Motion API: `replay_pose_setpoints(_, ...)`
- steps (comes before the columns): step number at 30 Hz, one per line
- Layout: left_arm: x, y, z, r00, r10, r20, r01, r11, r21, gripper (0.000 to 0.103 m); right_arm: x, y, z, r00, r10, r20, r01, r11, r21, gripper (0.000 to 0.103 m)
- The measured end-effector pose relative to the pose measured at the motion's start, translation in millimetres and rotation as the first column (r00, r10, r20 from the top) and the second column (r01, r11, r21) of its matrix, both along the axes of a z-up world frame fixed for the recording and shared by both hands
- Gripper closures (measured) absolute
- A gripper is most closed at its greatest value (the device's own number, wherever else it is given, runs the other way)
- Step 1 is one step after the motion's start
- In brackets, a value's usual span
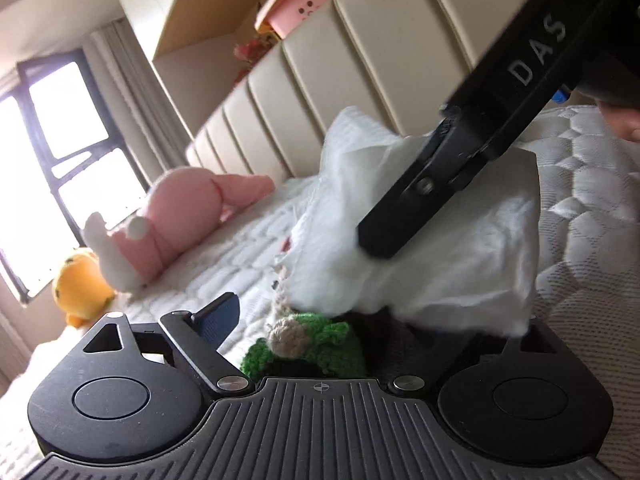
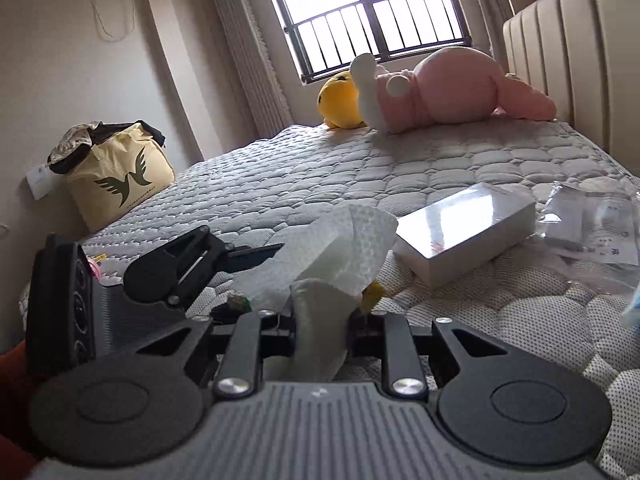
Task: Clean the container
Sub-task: 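Rotate the doll in the left gripper while the right gripper wipes it again, then wipe the doll's head with the right gripper's tissue while the left gripper holds it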
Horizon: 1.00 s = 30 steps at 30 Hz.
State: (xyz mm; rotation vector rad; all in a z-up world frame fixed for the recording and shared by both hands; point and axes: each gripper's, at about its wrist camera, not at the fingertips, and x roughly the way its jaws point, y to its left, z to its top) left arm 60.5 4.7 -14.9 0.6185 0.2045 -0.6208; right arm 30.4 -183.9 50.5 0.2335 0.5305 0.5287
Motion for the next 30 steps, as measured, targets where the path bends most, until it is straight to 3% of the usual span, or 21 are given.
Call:
replay_pose_setpoints(3, 0, 8, 7, 0.997, 0.004, -0.078, -0.008, 0.999, -0.053, 0.01, -6, -16, -3, 1.0, -0.022, -0.004, 0.022, 0.999, 0.038, 0.078)
replay_pose_setpoints(5, 0, 17, 13, 0.987, -0.007, -0.159, -0.015, 0.991, -0.136, 0.01, -9, -26, -6, 0.999, -0.034, -0.009, 0.034, 0.997, 0.069, 0.078)
replay_pose_setpoints(9, -14, 38, 27, 0.938, -0.108, -0.329, -0.011, 0.94, -0.341, 0.009, -13, -43, -11, 0.998, -0.063, -0.014, 0.065, 0.993, 0.103, 0.078)
replay_pose_setpoints(13, -27, 51, 36, 0.908, -0.131, -0.399, -0.054, 0.906, -0.42, 0.005, -17, -63, -16, 0.996, -0.085, -0.013, 0.087, 0.984, 0.155, 0.078)
replay_pose_setpoints(16, -28, 53, 37, 0.904, -0.003, -0.428, -0.181, 0.904, -0.387, 0.003, -20, -74, -18, 0.995, -0.101, -0.01, 0.102, 0.977, 0.185, 0.078)
replay_pose_setpoints(18, -23, 51, 35, 0.885, 0.082, -0.458, -0.262, 0.901, -0.346, 0.002, -22, -80, -20, 0.994, -0.106, -0.01, 0.106, 0.973, 0.205, 0.078)
replay_pose_setpoints(20, -4, 45, 26, 0.842, 0.141, -0.52, -0.322, 0.906, -0.276, 0.001, -24, -85, -22, 0.994, -0.111, -0.01, 0.11, 0.97, 0.217, 0.078)
replay_pose_setpoints(22, 15, 39, 13, 0.784, 0.144, -0.604, -0.343, 0.911, -0.228, 0.0, -26, -87, -25, 0.993, -0.116, -0.012, 0.116, 0.968, 0.221, 0.078)
replay_pose_setpoints(25, 20, 26, 12, 0.803, 0.168, -0.572, -0.33, 0.924, -0.192, 0.0, -28, -92, -29, 0.991, -0.129, -0.019, 0.13, 0.963, 0.236, 0.078)
replay_pose_setpoints(28, 19, 21, 11, 0.82, 0.112, -0.56, -0.287, 0.929, -0.234, 0.001, -28, -96, -34, 0.989, -0.143, -0.032, 0.146, 0.957, 0.252, 0.078)
replay_pose_setpoints(29, 17, 20, 10, 0.829, 0.105, -0.549, -0.276, 0.931, -0.239, 0.005, -28, -96, -35, 0.989, -0.144, -0.035, 0.148, 0.956, 0.254, 0.078)
replay_pose_setpoints(30, 15, 18, 10, 0.843, 0.099, -0.529, -0.261, 0.935, -0.24, 0.02, -27, -96, -35, 0.989, -0.143, -0.036, 0.147, 0.956, 0.252, 0.078)
